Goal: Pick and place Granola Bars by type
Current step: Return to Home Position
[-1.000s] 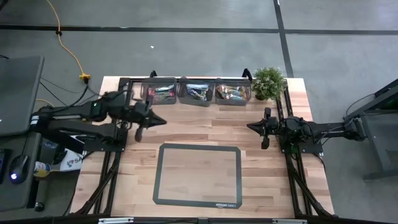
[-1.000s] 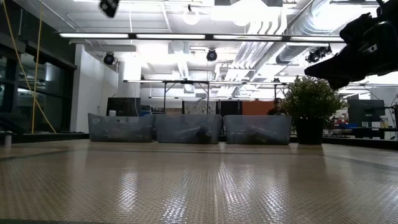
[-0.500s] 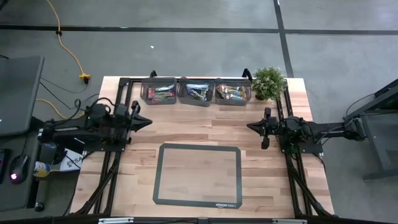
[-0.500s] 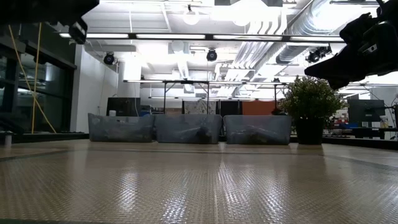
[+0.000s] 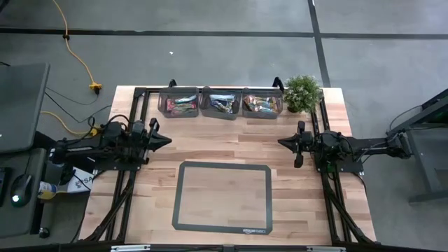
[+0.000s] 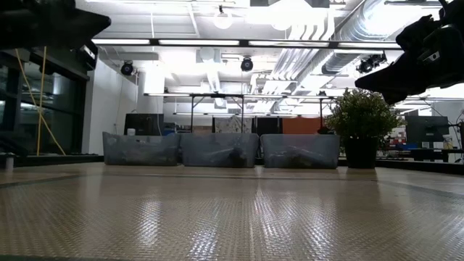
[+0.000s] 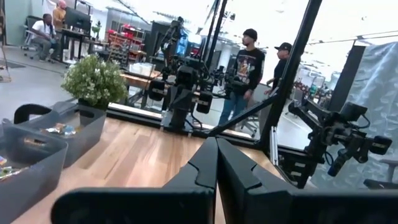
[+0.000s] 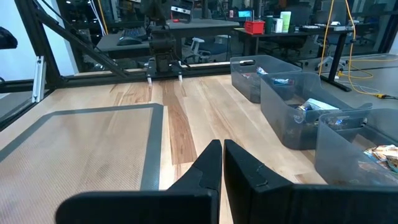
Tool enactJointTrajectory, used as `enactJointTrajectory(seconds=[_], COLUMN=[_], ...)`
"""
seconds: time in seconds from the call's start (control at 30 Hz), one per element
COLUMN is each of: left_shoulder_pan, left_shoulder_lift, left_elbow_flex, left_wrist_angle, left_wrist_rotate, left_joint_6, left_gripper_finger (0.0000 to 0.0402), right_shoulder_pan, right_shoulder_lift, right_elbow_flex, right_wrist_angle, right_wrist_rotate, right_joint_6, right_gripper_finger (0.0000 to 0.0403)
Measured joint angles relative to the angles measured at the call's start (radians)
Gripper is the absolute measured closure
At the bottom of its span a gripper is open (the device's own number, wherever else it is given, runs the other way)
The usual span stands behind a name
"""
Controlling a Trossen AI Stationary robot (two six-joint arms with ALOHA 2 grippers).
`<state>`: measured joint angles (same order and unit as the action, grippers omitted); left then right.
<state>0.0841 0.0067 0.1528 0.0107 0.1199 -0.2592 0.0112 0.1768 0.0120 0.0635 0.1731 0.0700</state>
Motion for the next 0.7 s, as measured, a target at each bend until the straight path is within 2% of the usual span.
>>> enactJointTrajectory(seconds=[0.47, 0.7], left_shoulder_pan=[0.0, 0.0], left_shoulder_lift=[0.0, 0.0], left_elbow_flex=[0.0, -0.006], left_wrist_angle=[-0.041, -0.035], left_wrist_rotate=[-0.007, -0.072], left_joint_6=[0.009, 0.002], left_gripper_finger=[0.0401, 0.0401], right_shoulder_pan=[0.0, 0.0], right_shoulder_lift=[0.0, 0.0], right_elbow_flex=[0.0, 0.0], right_wrist_angle=[0.0, 0.0], right_wrist_rotate=[0.0, 0.0], right_joint_6=[0.0, 0.0], right_gripper_finger=[0.0402, 0.0402])
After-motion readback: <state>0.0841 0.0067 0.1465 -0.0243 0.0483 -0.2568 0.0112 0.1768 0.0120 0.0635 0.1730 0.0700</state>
